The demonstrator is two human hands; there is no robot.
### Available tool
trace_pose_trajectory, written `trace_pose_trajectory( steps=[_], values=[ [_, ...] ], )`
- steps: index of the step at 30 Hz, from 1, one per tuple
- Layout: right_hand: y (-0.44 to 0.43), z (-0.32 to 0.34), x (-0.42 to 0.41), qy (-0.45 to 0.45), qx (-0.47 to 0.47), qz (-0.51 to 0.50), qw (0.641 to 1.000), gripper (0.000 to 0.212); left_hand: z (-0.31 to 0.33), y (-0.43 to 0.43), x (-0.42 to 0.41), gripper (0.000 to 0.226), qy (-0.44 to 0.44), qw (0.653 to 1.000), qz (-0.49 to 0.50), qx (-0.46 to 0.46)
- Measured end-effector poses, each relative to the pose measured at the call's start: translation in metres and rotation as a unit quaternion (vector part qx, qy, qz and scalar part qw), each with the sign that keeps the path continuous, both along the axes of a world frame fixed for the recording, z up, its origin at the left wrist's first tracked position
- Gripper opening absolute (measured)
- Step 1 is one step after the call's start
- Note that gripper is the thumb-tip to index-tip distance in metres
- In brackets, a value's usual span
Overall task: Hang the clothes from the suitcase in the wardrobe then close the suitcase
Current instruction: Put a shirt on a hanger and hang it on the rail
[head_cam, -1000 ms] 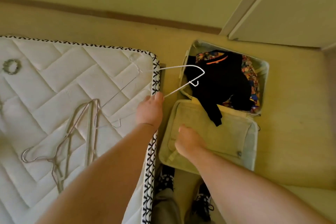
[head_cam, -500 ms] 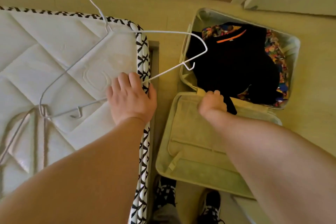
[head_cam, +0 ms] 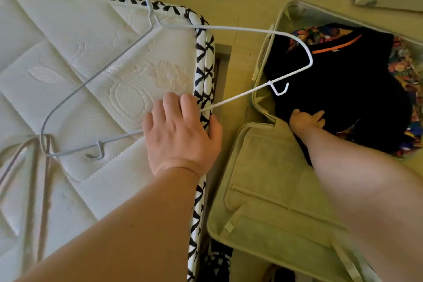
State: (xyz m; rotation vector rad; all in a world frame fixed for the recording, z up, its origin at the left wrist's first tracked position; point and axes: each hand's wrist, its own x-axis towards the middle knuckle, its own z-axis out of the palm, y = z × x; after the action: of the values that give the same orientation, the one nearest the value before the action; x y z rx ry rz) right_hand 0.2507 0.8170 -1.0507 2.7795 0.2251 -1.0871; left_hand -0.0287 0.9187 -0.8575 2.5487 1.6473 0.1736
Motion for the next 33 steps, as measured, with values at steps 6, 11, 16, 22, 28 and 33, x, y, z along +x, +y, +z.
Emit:
trace_pose_trajectory(
  steps=[6,11,16,22,28,33],
  values=[
    [-0.013,0.007,-0.005,-0.008,0.059,0.065,0.996,0.036,0.001,0.000,0.001,0.035,0.012,1.000,0.001,-0.007],
    [-0.006,0.044,-0.070,-0.075,0.288,-0.140,0.944,0.043,0.001,0.000,0.001,0.035,0.017,1.000,0.009,-0.010],
    [-0.037,0.087,-0.141,0.087,0.300,-0.330,0.891,0.057,0.006,-0.002,0.003,0.037,0.019,1.000,0.011,-0.019],
    [-0.095,0.199,-0.157,0.042,0.293,-0.298,0.908,0.035,0.022,0.009,0.003,0.058,0.093,0.987,-0.011,-0.128],
    [-0.122,0.368,-0.117,0.000,0.341,-0.343,0.875,0.035,0.156,0.012,0.035,0.065,0.140,0.981,0.018,-0.131],
    [-0.108,0.506,-0.074,-0.015,0.392,-0.419,0.819,0.051,0.282,-0.018,0.058,0.062,0.099,0.970,0.082,-0.205]
  ],
)
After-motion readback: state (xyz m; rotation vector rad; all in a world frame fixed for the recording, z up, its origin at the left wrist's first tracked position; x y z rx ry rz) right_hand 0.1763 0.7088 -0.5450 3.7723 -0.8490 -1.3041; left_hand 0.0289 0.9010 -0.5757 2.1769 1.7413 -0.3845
